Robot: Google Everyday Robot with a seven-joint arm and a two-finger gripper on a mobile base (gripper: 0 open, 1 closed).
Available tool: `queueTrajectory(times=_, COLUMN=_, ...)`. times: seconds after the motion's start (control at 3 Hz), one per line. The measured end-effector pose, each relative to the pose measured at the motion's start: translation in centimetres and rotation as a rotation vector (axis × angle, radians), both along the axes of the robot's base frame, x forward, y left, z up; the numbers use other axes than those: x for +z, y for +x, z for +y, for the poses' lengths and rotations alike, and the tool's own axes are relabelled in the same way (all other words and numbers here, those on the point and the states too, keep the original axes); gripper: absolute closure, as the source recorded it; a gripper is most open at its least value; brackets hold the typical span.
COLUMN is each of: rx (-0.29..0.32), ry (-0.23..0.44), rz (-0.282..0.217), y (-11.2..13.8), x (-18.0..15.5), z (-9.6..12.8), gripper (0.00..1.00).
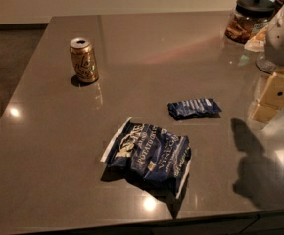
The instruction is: Pick blue chip bag
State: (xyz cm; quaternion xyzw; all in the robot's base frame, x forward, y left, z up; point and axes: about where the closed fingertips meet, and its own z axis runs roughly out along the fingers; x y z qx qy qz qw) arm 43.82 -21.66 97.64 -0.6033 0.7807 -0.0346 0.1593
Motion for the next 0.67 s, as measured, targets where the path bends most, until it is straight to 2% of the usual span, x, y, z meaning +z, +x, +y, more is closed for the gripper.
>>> queueTrajectory(times=0.67, rx=0.003, ry=0.019, rz=0.004, y=-0.12, x=0.06, z=0.47, gripper=0.0)
